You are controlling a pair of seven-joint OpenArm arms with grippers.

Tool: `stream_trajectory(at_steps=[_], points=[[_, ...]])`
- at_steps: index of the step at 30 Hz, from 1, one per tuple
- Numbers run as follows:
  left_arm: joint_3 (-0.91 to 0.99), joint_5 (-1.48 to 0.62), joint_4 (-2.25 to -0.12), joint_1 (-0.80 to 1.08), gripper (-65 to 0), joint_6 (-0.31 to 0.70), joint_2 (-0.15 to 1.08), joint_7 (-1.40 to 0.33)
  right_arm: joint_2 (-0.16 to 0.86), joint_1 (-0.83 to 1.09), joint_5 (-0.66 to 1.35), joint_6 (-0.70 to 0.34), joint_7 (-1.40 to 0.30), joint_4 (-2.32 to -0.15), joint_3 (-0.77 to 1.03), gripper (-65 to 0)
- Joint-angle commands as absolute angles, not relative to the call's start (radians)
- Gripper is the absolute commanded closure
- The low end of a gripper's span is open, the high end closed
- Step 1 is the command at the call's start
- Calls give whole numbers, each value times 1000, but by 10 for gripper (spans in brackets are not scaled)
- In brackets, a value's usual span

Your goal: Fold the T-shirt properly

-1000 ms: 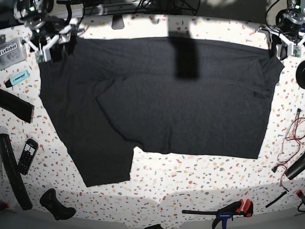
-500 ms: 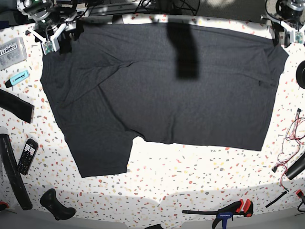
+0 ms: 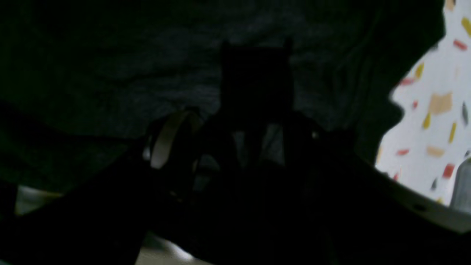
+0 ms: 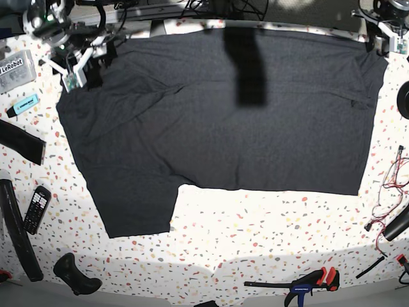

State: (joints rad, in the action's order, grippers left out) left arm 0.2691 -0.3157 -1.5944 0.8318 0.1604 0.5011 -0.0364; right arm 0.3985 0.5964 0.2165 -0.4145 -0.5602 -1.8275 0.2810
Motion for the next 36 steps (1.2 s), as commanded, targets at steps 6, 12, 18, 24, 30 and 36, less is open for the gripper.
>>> stream_trajectory(at_steps=[6, 12, 18, 24, 30, 36], points=[[315, -315, -1605, 848, -217, 145, 516, -31, 411, 565, 247, -413, -566, -1846, 288, -373], [315, -315, -1670, 848, -217, 145, 516, -31, 410, 566, 247, -413, -622, -1879, 288, -373], [315, -315, -1810, 847, -217, 146, 516, -67, 410, 565, 247, -412, -630, -1966, 288, -373], [315, -308, -1862, 813, -217, 149, 516, -71, 410, 564, 287, -411, -677, -2124, 288, -373], [314, -241, -1775, 702, -217, 156, 516, -46, 409, 555, 421, -413, -670, -2131, 288, -373], [314, -210, -1749, 527, -218, 211, 516, -102, 410, 465, 393, -411, -665, -2131, 288, -373]])
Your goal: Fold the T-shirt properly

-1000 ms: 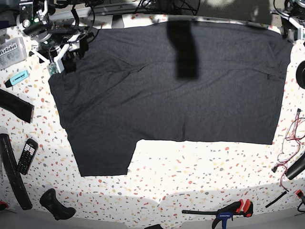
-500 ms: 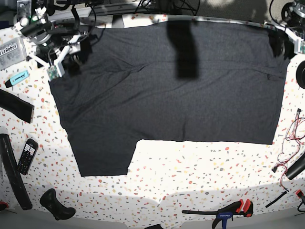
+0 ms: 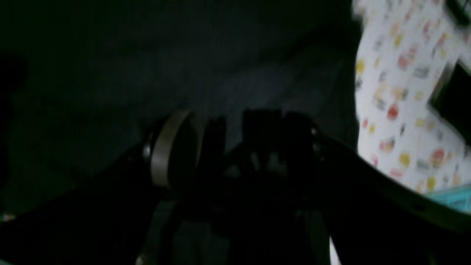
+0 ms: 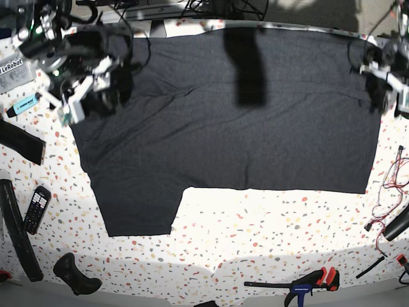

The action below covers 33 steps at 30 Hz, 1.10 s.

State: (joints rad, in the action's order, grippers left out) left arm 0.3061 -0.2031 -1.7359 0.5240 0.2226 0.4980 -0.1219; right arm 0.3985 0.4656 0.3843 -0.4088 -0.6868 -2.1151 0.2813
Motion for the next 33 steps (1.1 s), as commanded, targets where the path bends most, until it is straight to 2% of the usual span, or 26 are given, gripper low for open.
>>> stream_trajectory(at_steps=[1, 4, 7, 12, 16, 22, 28, 33], points=[[314, -210, -1749, 498, -218, 217, 516, -110, 409, 448, 394, -411, -661, -2131, 288, -373], [314, -210, -1748, 396, -225, 297, 519, -207, 407, 408, 393, -411, -667, -2131, 288, -373], [313, -210, -1735, 269, -275, 387, 518, -356, 407, 376, 393, -411, -707, -2131, 288, -373], [312, -345, -1644, 71, -345, 413, 532, -490, 407, 361, 393, -411, -705, -2131, 288, -373], [305, -450, -1454, -78, -345, 438, 532, -490, 407, 361, 400, -411, -735, -2131, 288, -373], [232, -562, -1073, -305, -345, 528, 532, -487, 407, 361, 405, -411, -761, -2131, 288, -373], [122, -529, -721, -490, -345, 528, 528, -337, 407, 361, 405, -411, -776, -2131, 288, -373], [100, -507, -562, -533, -345, 528, 512, -173, 407, 361, 405, -411, -778, -2131, 288, -373]])
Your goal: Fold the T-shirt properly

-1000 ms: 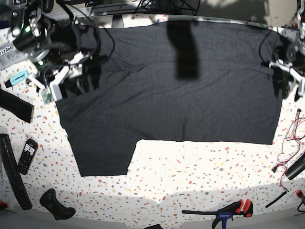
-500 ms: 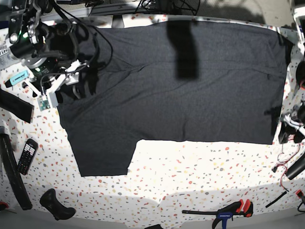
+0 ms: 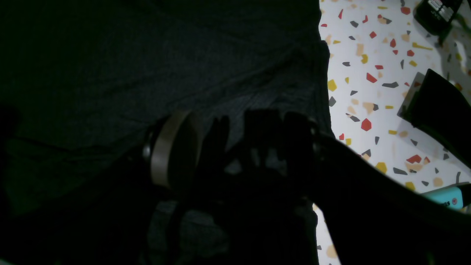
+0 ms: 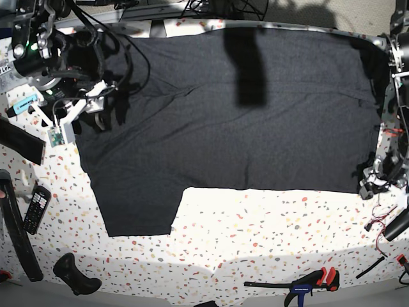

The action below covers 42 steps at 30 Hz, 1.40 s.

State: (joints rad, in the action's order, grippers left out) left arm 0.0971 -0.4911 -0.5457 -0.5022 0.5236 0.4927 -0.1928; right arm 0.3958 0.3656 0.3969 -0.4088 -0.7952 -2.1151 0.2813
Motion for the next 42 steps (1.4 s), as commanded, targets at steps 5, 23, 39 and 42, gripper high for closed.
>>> stream_trajectory(at_steps=[5, 23, 39, 42], points=[[100, -379, -516, -534, -345, 528, 487, -63, 407, 361, 405, -411, -778, -2131, 288, -373], [100, -239, -515, -529, -345, 390, 413, 31, 407, 361, 405, -411, -786, -2131, 288, -373], [100, -350, -385, -529, -346, 488, 413, -4, 407, 361, 405, -411, -786, -2131, 288, -373], [100, -350, -386, -535, -345, 530, 413, -3, 407, 361, 405, -411, -786, -2131, 288, -373]])
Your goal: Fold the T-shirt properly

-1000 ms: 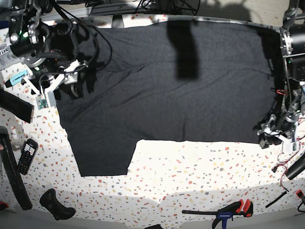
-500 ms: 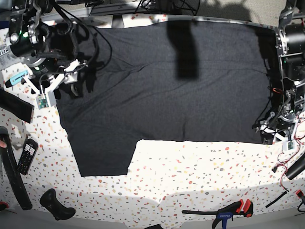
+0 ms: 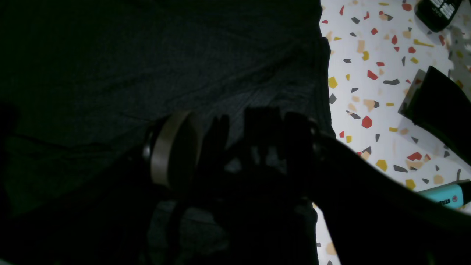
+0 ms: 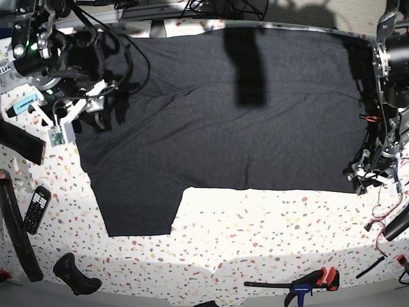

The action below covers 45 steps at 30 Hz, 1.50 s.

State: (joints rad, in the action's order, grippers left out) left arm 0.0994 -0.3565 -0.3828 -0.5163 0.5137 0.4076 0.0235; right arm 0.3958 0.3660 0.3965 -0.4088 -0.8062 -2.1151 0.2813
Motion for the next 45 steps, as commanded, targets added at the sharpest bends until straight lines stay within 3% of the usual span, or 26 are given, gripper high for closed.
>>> stream_trajectory(at_steps=[1, 6, 9, 12, 17, 24, 31, 40, 45], points=[[100, -350, -387, -535, -345, 545, 413, -3, 407, 361, 405, -411, -786, -2131, 288, -373], [100, -350, -389, -534, -338, 573, 413, -1, 407, 361, 405, -411, -785, -2131, 288, -373], [100, -349, -389, -534, -298, 573, 413, 39, 407, 361, 405, -411, -786, -2132, 288, -373], [100, -350, -389, -534, -215, 573, 413, 85, 407, 361, 405, -411, -786, -2131, 288, -373], [100, -349, -389, -534, 0, 573, 413, 117, 406, 361, 404, -411, -786, -2131, 288, -373], [100, -350, -389, -534, 0, 573, 413, 129, 400, 315, 382, -348, -893, -2131, 288, -373], [100, -350, -389, -535, 0, 573, 413, 155, 390, 97, 334, -328, -913, -2086, 288, -373], [100, -350, -389, -535, 0, 573, 413, 155, 390, -248, 336, -341, -926, -1528, 288, -373], [100, -350, -389, -535, 0, 573, 413, 155, 390, -416, 301, -480, -878, -1198, 288, -373]])
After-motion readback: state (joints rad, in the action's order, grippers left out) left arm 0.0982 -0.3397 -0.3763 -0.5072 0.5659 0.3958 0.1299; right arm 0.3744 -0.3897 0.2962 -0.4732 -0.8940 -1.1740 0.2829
